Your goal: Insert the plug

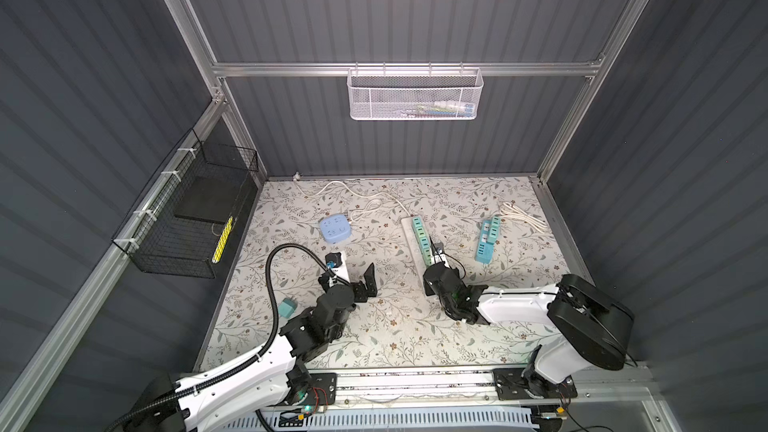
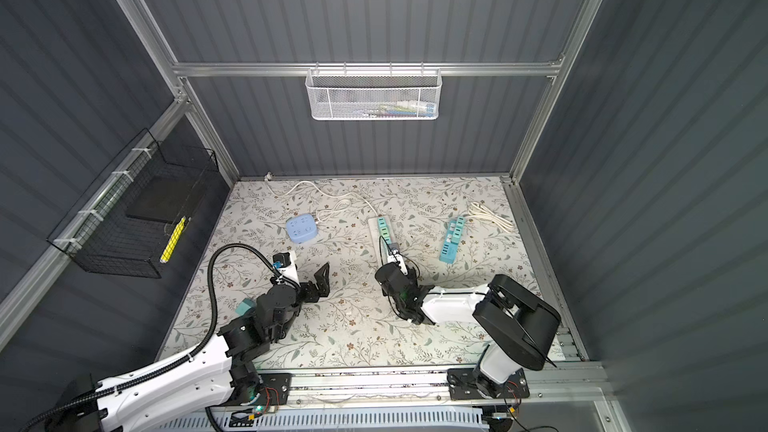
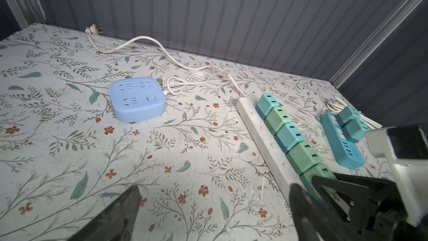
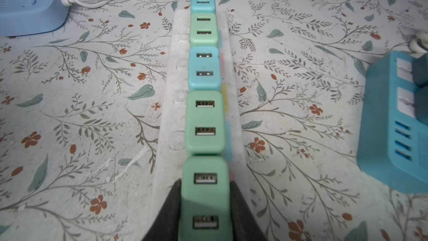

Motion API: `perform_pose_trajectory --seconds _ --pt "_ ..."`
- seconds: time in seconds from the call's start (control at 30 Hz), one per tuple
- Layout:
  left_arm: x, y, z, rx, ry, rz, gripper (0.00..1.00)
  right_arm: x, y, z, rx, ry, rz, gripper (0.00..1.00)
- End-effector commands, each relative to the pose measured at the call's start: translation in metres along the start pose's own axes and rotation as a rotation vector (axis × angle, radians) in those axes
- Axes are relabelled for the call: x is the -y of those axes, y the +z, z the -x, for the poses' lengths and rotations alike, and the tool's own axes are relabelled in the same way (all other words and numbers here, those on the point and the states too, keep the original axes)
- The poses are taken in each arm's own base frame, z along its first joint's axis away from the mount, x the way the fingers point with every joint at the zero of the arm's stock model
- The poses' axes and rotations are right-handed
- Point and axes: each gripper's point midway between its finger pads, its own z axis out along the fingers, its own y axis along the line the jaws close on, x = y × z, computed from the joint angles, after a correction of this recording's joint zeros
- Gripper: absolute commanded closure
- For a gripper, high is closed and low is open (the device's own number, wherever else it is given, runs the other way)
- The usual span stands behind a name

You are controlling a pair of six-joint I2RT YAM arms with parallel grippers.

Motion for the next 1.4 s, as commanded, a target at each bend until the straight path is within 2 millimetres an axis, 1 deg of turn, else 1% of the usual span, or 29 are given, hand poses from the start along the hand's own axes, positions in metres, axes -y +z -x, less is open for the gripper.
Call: perform_pose_trajectory --seconds 0.0,0.13,0.2,0.3,0.37,0.43,0.5,0.57,0.63,0.73,0.8,0.83,0.97,1.07,1.13,1.2,1.27,1.3,1.37 --pt "-0.01 -0.001 -0.002 -0.001 0.027 0.042 0.0 0.025 0.019 -0.046 -0.169 -0.118 -0.064 0.85" --pt "-0.01 0.001 0.01 0.022 0.037 0.066 0.0 0.031 0.036 -0.026 -0.152 -0.107 -0.047 0.82" --pt "-0.011 0.005 0.017 0.029 0.042 0.089 0.0 0.036 0.043 -0.019 -0.147 -0.101 -0.048 0.82" --pt "-0.018 0.02 0.035 0.005 0.017 0.126 0.0 0.045 0.049 -0.011 -0.151 -0.099 -0.048 0.79" --pt "-0.031 0.035 0.047 -0.029 -0.016 0.181 0.0 0.05 0.051 -0.005 -0.15 -0.09 -0.044 0.76" --pt "-0.04 0.05 0.056 -0.061 -0.013 0.242 0.0 0.053 0.052 0.0 -0.15 -0.08 -0.037 0.71" --pt "-0.049 0.065 0.057 -0.099 -0.006 0.297 0.0 0.052 0.05 0.006 -0.137 -0.077 -0.02 0.58" --pt "-0.059 0.081 0.059 -0.123 -0.027 0.333 0.0 0.048 0.044 0.016 -0.118 -0.069 0.007 0.46" --pt "-0.069 0.098 0.058 -0.15 -0.042 0.356 0.0 0.044 0.037 0.028 -0.103 -0.053 0.038 0.37" --pt "-0.087 0.121 0.06 -0.195 -0.063 0.395 0.0 0.038 0.02 0.05 -0.058 -0.027 0.086 0.28" --pt "-0.094 0.14 0.058 -0.224 -0.073 0.39 0.0 0.036 0.009 0.063 -0.033 -0.016 0.113 0.23" --pt "-0.101 0.149 0.056 -0.242 -0.081 0.405 0.0 0.036 0.002 0.071 -0.017 -0.009 0.125 0.2" --pt "-0.119 0.185 0.048 -0.317 -0.067 0.425 0.0 0.036 -0.023 0.091 0.027 -0.001 0.157 0.15" --pt "-0.131 0.206 0.045 -0.359 -0.048 0.452 0.0 0.039 -0.036 0.102 0.053 -0.01 0.164 0.12" --pt "-0.145 0.219 0.041 -0.39 -0.054 0.473 0.0 0.04 -0.044 0.108 0.069 -0.005 0.173 0.11" --pt "-0.155 0.23 0.039 -0.419 -0.067 0.476 0.0 0.037 -0.051 0.114 0.083 0.004 0.198 0.1" --pt "-0.166 0.239 0.033 -0.454 -0.069 0.497 0.0 0.035 -0.054 0.118 0.098 0.002 0.212 0.1" --pt "-0.168 0.246 0.038 -0.454 -0.069 0.494 0.0 0.036 -0.055 0.119 0.104 -0.001 0.211 0.09" --pt "-0.172 0.254 0.038 -0.471 -0.05 0.499 0.0 0.037 -0.056 0.12 0.109 -0.003 0.206 0.09"
